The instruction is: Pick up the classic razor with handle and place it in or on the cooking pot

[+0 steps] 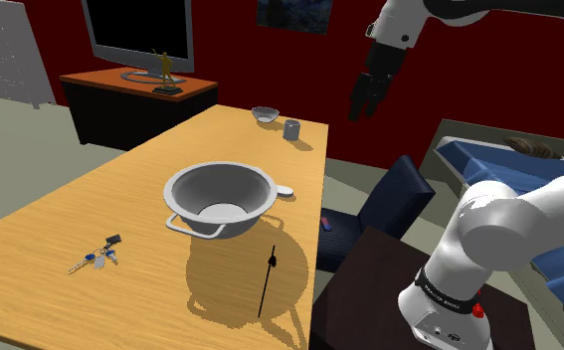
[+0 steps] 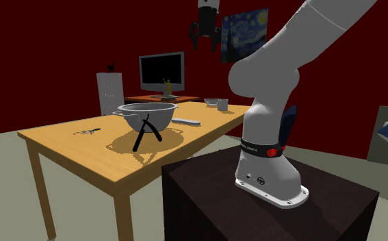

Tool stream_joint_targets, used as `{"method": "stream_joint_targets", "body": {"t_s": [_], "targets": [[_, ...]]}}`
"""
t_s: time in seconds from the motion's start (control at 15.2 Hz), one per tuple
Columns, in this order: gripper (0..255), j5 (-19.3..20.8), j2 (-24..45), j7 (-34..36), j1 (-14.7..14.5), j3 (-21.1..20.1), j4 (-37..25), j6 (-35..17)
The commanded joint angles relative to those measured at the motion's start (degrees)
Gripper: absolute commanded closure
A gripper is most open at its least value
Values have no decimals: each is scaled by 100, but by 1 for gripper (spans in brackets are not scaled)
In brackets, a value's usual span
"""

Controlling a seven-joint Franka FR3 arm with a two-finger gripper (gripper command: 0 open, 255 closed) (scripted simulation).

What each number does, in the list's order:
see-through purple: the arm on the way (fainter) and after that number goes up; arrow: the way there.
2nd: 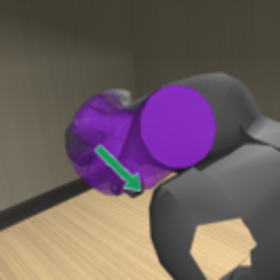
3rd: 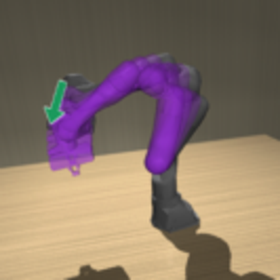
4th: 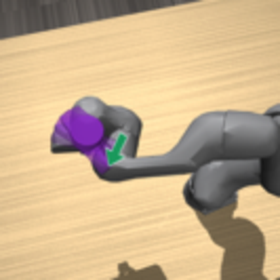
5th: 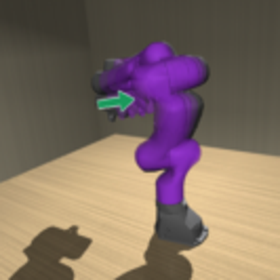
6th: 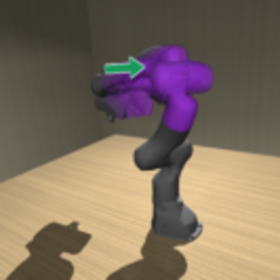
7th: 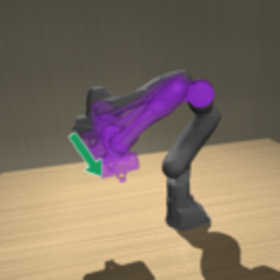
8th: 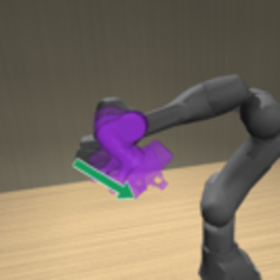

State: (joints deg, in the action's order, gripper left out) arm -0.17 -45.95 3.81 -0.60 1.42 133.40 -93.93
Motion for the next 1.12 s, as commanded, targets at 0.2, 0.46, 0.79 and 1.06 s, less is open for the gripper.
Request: {"method": "stream_joint_targets", "body": {"t_s": [0.2,0.46,0.79,1.06], "targets": [[0,-235,-147,763,65,-404,452,-202],[0,-614,-201,1785,112,-979,930,-503],[0,-1143,2,3068,133,-1743,1315,-963],[0,-1551,402,4095,166,-2380,1444,-1415]]}}
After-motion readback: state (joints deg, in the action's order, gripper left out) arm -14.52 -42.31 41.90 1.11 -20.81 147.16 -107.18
